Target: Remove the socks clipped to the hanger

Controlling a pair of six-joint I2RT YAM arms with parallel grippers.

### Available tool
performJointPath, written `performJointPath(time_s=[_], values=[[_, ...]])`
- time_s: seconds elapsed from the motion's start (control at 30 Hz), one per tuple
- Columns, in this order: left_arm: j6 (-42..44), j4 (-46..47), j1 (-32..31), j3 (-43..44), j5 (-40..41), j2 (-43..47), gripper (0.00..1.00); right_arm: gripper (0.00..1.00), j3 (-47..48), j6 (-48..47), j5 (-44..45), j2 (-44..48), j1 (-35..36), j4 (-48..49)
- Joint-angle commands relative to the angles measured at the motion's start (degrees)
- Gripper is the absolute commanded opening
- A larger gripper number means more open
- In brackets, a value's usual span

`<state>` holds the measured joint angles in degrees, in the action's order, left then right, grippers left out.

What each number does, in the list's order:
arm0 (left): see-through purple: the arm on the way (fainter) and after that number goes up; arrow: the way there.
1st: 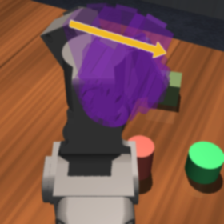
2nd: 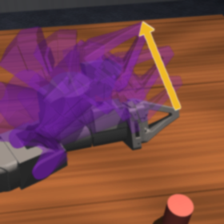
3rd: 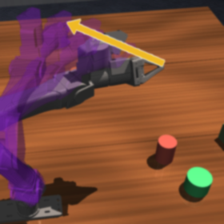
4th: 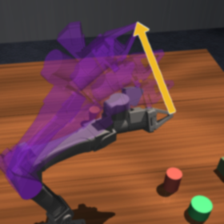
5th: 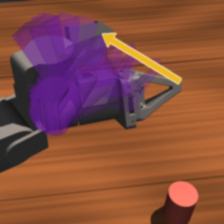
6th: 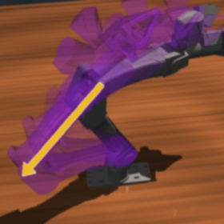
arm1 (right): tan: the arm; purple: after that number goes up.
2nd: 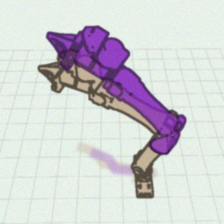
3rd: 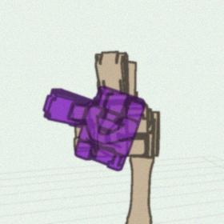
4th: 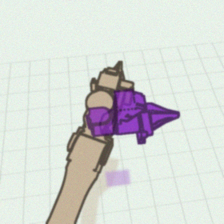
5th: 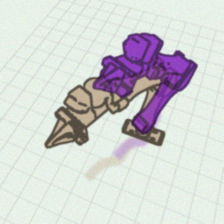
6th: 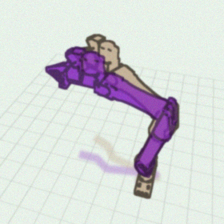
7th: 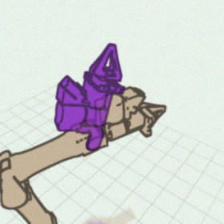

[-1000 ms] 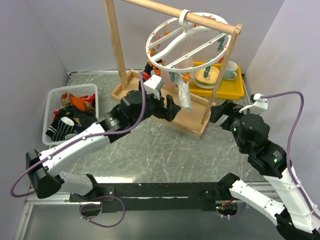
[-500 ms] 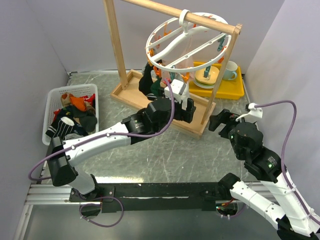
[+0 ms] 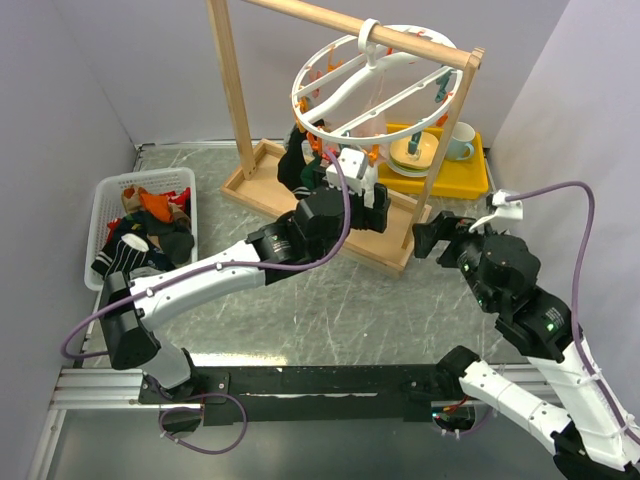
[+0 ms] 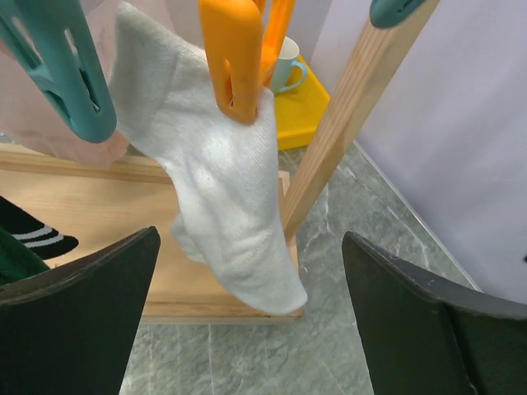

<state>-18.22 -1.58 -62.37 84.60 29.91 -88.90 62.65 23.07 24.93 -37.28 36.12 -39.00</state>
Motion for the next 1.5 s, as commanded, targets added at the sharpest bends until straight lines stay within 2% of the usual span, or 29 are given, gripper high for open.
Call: performJointPath(time_s=[0.0,0.17,0.27,0.33,0.43,0.47,0.53,0.57,0.63,0.67,0.73,0.77,1.03,1.17,1.23,1.47], values=[[0.64,2.90,-0.30,2.68,2.17,-1.36,0.99,1.00,5.72,-2.50,-1.55,-1.39,-0.17,3.32],[-0.93,0.19,-0.30,4.61,5.76,-3.91,0.95,1.00,11.59,-4.17,-1.20,-4.99,-0.26,2.97],[-2.43,1.14,-0.30,2.07,6.04,-3.03,0.95,1.00,14.94,-4.96,-1.46,-7.80,-0.26,2.18],[-3.05,5.86,-0.30,-1.79,5.25,-1.37,0.93,1.00,15.83,-7.06,-4.78,-9.56,-0.35,3.40],[-3.05,11.50,-0.30,-7.41,3.50,1.09,0.85,0.98,18.89,-6.20,-6.82,-12.90,-0.43,4.37],[-2.53,16.21,-0.30,-8.91,2.88,1.80,0.75,0.96,19.61,-6.02,-7.34,-13.78,-0.35,4.55],[-2.09,19.85,-0.30,-11.99,1.56,3.38,0.62,0.92,21.45,-5.84,-8.83,-16.33,-0.35,5.60],[-1.82,21.43,-0.30,-12.61,1.55,3.73,0.49,0.90,21.89,-5.93,-9.63,-17.12,-0.35,6.13],[-1.21,22.67,-0.30,-14.02,1.03,4.70,0.33,0.83,22.69,-6.98,-11.03,-18.97,-0.35,7.97],[-1.03,23.20,-0.30,-14.54,1.03,4.96,0.20,0.80,22.95,-7.42,-11.48,-19.58,-0.35,8.59],[-1.03,24.26,-0.30,-15.86,0.85,5.93,0.10,0.75,22.87,-10.05,-13.23,-20.81,-0.26,9.99],[-0.86,24.61,-0.30,-16.21,0.68,6.20,0.01,0.73,22.86,-10.76,-14.54,-21.17,-0.26,10.87],[-1.38,25.67,-0.82,-18.33,-1.43,7.69,0.01,0.79,23.31,-11.12,-15.70,-25.21,-0.08,13.60],[-1.38,25.49,-1.70,-18.77,-0.91,7.87,0.01,0.89,22.78,-11.47,-14.21,-26.09,0.27,15.44],[-1.56,25.58,-1.97,-19.12,-1.08,8.13,0.01,0.90,22.95,-12.78,-13.94,-27.05,0.62,16.59],[-2.17,25.23,-2.32,-19.38,-1.52,8.48,0.01,0.76,22.95,-16.47,-12.79,-29.17,1.23,21.59]])
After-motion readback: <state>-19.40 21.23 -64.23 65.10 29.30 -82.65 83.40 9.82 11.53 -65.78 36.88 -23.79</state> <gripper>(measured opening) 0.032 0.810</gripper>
